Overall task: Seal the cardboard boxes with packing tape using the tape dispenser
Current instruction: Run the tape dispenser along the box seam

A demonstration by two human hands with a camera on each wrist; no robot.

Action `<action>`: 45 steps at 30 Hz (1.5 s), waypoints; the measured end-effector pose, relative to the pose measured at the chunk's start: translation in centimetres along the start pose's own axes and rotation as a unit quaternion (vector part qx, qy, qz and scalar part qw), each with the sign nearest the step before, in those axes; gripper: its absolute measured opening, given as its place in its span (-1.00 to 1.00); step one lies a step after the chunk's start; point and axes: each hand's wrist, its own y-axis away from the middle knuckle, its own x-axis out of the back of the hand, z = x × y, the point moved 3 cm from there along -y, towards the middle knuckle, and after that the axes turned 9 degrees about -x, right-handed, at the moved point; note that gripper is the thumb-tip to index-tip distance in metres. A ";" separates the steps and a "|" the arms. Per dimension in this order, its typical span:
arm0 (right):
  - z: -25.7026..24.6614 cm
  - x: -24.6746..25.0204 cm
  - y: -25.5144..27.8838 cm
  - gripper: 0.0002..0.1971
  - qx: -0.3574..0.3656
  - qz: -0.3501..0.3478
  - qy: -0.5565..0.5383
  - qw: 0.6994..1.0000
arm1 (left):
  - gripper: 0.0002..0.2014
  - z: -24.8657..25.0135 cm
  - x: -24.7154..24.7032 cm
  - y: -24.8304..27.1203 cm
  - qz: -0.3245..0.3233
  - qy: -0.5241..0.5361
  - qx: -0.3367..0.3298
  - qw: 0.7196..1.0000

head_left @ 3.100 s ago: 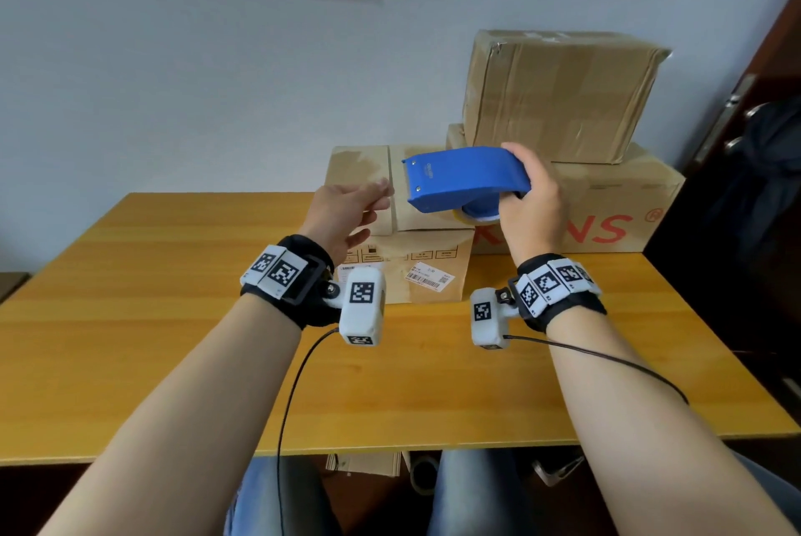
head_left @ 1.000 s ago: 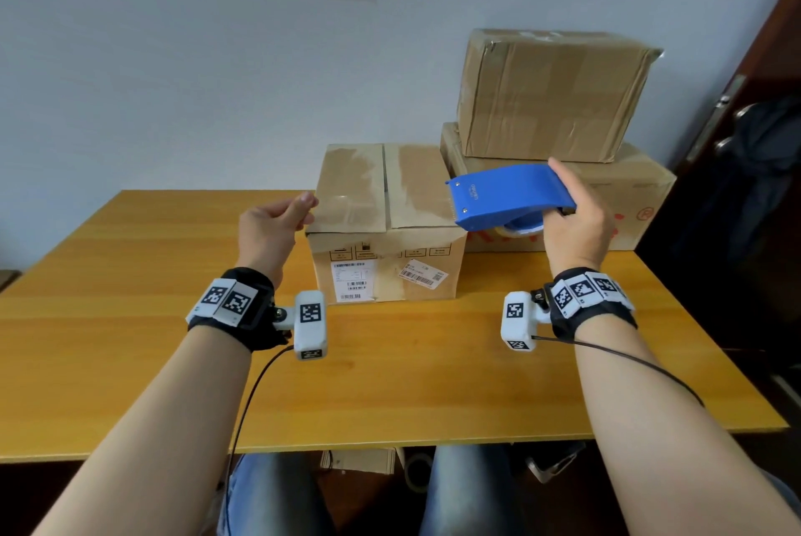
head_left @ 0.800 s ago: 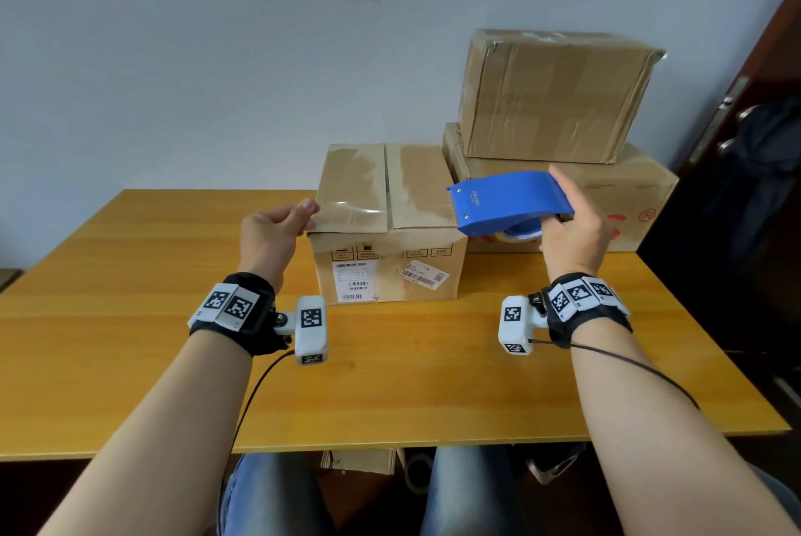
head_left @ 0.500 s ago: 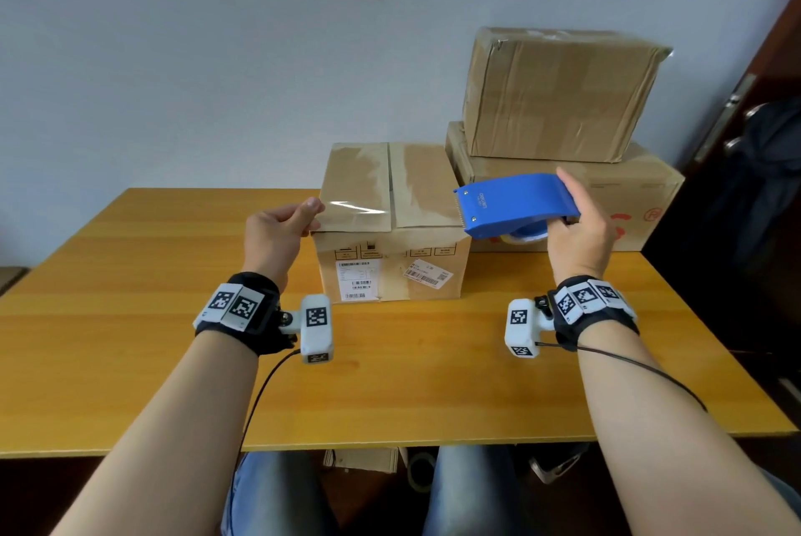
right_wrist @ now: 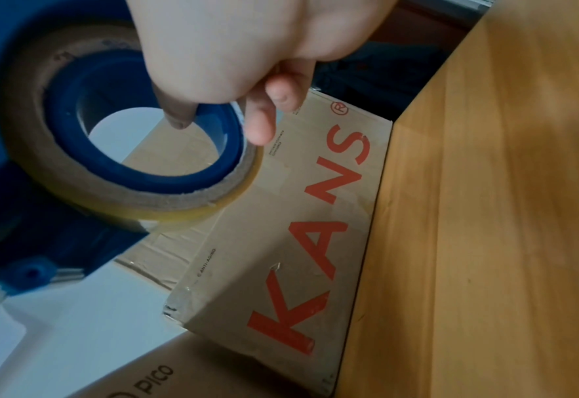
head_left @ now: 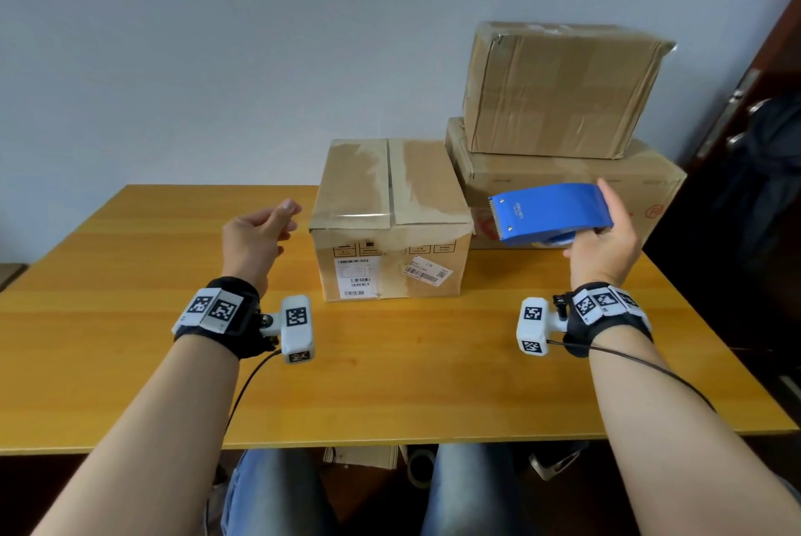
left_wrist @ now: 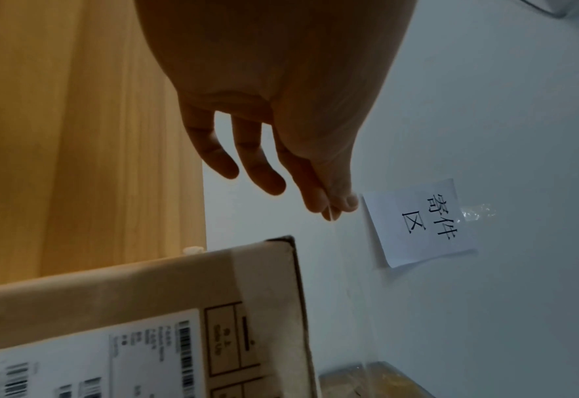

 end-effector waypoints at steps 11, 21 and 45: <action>-0.3 -0.7 -0.7 -0.43 0.048 -0.015 0.006 0.999 | -0.85 -2.0 0.1 0.4 0.016 0.042 -0.010 0.999; 0.4 -0.8 -0.4 -0.43 0.027 -0.010 -0.004 1.000 | -0.86 -3.1 -0.3 0.1 0.031 0.033 0.003 0.999; 1.8 -3.1 1.9 -0.26 -0.012 -0.049 0.136 0.989 | -0.62 -4.3 -0.9 -1.8 0.051 -0.049 0.065 0.995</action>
